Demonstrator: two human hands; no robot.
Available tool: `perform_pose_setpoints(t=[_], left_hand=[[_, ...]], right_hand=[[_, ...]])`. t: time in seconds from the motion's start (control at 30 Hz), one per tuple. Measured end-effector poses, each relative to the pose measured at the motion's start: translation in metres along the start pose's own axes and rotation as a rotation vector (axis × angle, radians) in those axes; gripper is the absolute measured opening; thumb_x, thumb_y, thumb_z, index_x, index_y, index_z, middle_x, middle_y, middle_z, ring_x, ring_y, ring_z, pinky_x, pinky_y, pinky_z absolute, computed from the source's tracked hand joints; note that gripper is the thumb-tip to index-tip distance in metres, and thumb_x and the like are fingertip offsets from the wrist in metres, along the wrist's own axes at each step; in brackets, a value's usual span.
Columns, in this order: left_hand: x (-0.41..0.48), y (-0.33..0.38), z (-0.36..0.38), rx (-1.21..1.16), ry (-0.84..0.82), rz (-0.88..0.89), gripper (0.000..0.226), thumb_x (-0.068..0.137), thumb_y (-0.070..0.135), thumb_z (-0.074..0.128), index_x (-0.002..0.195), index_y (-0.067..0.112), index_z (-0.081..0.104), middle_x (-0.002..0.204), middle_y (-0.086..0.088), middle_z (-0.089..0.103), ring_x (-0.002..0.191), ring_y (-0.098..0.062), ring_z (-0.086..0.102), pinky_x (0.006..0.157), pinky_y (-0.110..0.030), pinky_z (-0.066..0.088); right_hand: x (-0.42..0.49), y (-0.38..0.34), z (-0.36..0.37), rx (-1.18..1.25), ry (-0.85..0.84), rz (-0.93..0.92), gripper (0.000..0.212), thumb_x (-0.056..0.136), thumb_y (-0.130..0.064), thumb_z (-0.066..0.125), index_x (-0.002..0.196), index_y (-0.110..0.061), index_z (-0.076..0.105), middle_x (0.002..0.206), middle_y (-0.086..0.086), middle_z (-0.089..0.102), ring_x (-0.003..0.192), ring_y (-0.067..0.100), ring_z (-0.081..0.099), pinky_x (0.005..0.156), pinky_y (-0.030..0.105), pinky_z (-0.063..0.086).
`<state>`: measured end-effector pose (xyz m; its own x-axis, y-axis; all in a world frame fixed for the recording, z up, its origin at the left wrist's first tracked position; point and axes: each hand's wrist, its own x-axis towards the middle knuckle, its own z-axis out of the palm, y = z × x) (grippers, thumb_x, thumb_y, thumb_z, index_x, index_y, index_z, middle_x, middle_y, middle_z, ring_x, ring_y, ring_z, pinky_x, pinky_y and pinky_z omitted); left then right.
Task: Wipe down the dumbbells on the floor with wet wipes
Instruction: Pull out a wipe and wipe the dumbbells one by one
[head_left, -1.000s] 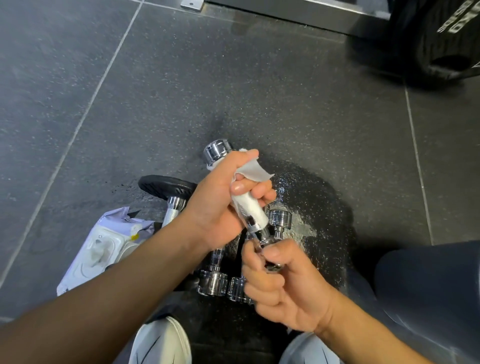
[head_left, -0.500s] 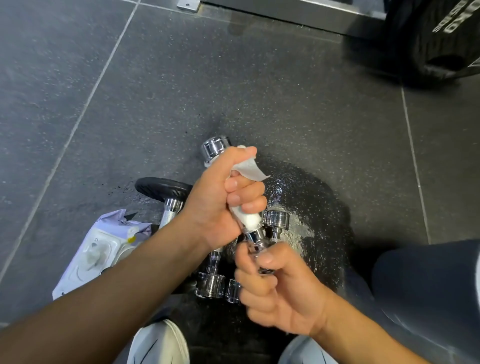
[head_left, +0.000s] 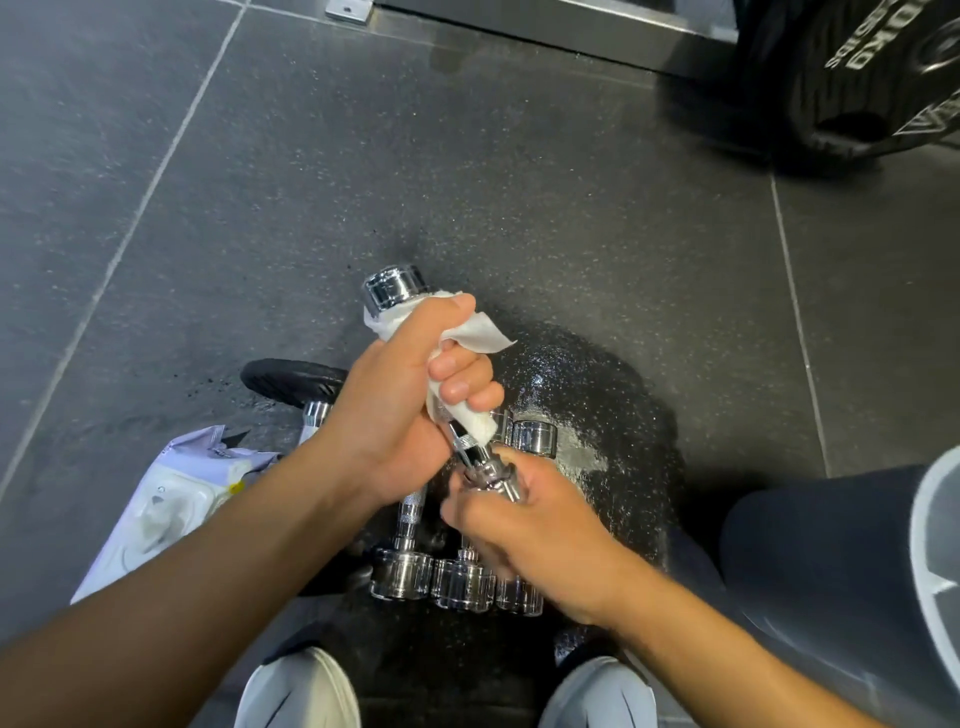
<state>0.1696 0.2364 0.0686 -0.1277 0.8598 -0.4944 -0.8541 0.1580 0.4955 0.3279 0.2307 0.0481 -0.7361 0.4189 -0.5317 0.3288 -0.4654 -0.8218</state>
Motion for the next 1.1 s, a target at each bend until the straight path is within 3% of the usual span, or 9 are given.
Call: perform_pose_setpoints(t=[0.1,0.17,0.3,0.4,0.5,0.67,0.87,1.03,1.1], left_hand=[[0.001,-0.002,-0.001,0.062,0.059,0.05,0.033,0.097,0.018,0.064,0.07,0.02,0.043,0.06,0.003,0.022,0.052,-0.012,0.025,0.058,-0.029,0.031],[-0.002,-0.006,-0.002,0.131,0.06,0.082,0.025,0.098,0.021,0.066,0.08,0.019,0.048,0.063,0.002,0.028,0.054,-0.012,0.032,0.06,-0.03,0.036],[-0.007,-0.007,-0.006,0.173,-0.054,-0.017,0.021,0.097,0.025,0.068,0.088,0.02,0.05,0.068,0.002,0.038,0.058,-0.011,0.036,0.062,-0.027,0.04],[-0.007,-0.001,-0.013,0.104,-0.2,-0.181,0.021,0.098,0.032,0.064,0.089,0.018,0.051,0.074,0.0,0.048,0.07,-0.016,0.047,0.069,-0.029,0.051],[-0.003,0.004,-0.017,0.203,-0.253,-0.17,0.019,0.096,0.029,0.058,0.089,0.017,0.071,0.09,-0.004,0.068,0.09,-0.02,0.066,0.095,-0.042,0.052],[-0.001,0.0,-0.017,0.233,-0.116,-0.168,0.021,0.093,0.03,0.058,0.094,0.011,0.069,0.075,-0.005,0.061,0.068,-0.015,0.061,0.07,-0.032,0.049],[0.008,-0.012,-0.022,0.132,0.047,-0.15,0.025,0.096,0.033,0.068,0.081,0.019,0.053,0.061,0.003,0.051,0.052,-0.009,0.052,0.051,-0.021,0.047],[0.0,-0.01,-0.023,-0.132,-0.18,-0.173,0.053,0.098,0.035,0.061,0.057,0.024,0.03,0.045,0.009,0.029,0.041,-0.007,0.031,0.048,-0.021,0.033],[-0.003,-0.01,-0.023,-0.217,-0.301,-0.18,0.058,0.099,0.03,0.058,0.056,0.023,0.019,0.044,0.009,0.024,0.04,-0.009,0.025,0.047,-0.022,0.03]], right_hand=[[0.001,-0.001,0.007,-0.6,0.429,-0.125,0.023,0.089,-0.042,0.068,0.094,-0.024,0.054,0.065,-0.004,0.06,0.05,0.01,0.045,0.05,0.038,0.041],[0.003,0.0,0.012,-0.599,0.448,-0.167,0.021,0.088,-0.041,0.068,0.094,-0.027,0.053,0.065,-0.006,0.06,0.051,0.009,0.046,0.051,0.038,0.043],[0.004,-0.008,0.002,0.023,0.036,-0.061,0.026,0.09,-0.011,0.063,0.068,-0.021,0.053,0.055,-0.002,0.038,0.047,0.013,0.031,0.046,0.03,0.025],[0.002,-0.001,-0.007,0.671,-0.439,0.098,0.019,0.087,-0.028,0.06,0.074,-0.02,0.05,0.056,-0.007,0.023,0.044,0.011,0.019,0.041,0.024,0.013],[0.002,0.008,-0.01,0.878,-0.62,0.102,0.019,0.087,-0.036,0.061,0.083,-0.02,0.05,0.058,-0.007,0.024,0.045,0.011,0.022,0.04,0.022,0.015],[0.0,0.013,-0.019,0.568,-0.412,0.065,0.048,0.084,-0.024,0.066,0.074,-0.012,0.02,0.056,-0.004,0.021,0.045,0.012,0.013,0.04,0.025,0.009],[0.004,0.004,-0.005,-0.184,0.1,-0.036,0.026,0.087,-0.013,0.065,0.069,-0.012,0.048,0.054,-0.001,0.034,0.047,0.015,0.027,0.046,0.027,0.024],[0.004,0.011,-0.004,0.718,-0.518,0.142,0.022,0.087,-0.037,0.059,0.077,-0.018,0.052,0.053,-0.005,0.022,0.045,0.015,0.02,0.044,0.025,0.016],[0.004,0.013,-0.002,0.793,-0.618,0.156,0.022,0.087,-0.038,0.06,0.08,-0.018,0.052,0.054,-0.006,0.022,0.044,0.012,0.02,0.042,0.024,0.014]])
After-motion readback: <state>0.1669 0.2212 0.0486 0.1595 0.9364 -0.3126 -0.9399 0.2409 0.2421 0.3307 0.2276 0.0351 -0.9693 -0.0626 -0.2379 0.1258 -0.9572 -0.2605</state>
